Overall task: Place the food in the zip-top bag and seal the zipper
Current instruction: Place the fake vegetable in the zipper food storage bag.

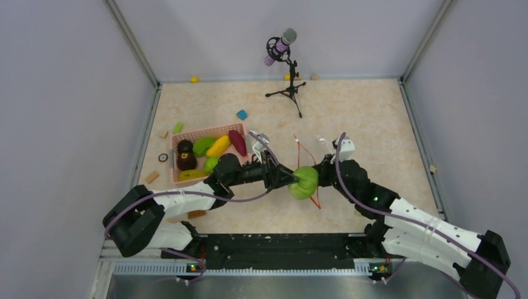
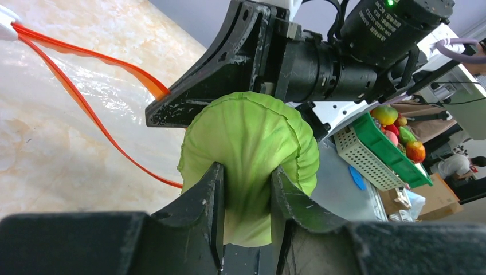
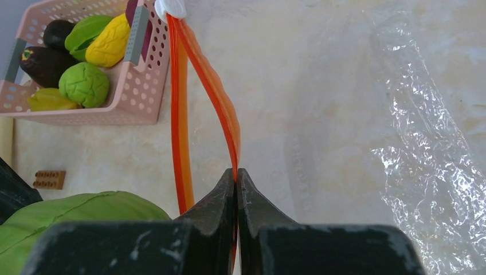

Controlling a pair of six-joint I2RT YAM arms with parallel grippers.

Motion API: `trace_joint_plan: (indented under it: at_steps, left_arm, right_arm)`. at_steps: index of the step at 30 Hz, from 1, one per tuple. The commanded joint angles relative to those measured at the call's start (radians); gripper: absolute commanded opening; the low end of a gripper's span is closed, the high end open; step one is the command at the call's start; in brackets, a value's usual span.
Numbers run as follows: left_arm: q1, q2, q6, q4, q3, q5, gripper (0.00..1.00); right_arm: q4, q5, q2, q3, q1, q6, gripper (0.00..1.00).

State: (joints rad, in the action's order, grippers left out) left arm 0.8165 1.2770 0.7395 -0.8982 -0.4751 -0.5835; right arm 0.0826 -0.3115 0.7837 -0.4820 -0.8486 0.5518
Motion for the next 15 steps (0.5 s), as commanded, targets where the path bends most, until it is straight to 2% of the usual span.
trace_joint_plan:
  at_steps: [1, 4, 8, 15]
  left_arm:
    - [0.007, 0.059, 0.040, -0.175, -0.072, 0.025, 0.00]
    - [0.007, 0.076, 0.044, -0.156, -0.075, 0.087, 0.00]
    - [0.006, 0.076, 0.038, -0.036, -0.083, 0.220, 0.00]
    - [0.006, 0.069, -0.002, 0.105, -0.092, 0.319, 0.00]
  right_arm:
    - [-0.053, 0.038, -0.020, 0.005, -0.006, 0.013, 0.00]
    - [-0.052, 0.049, -0.030, 0.005, -0.006, 0.015, 0.00]
    - [-0.052, 0.060, -0.062, 0.008, -0.006, 0.023, 0.00]
    - [-0.062, 0.061, -0.125, 0.020, -0.006, 0.013, 0.00]
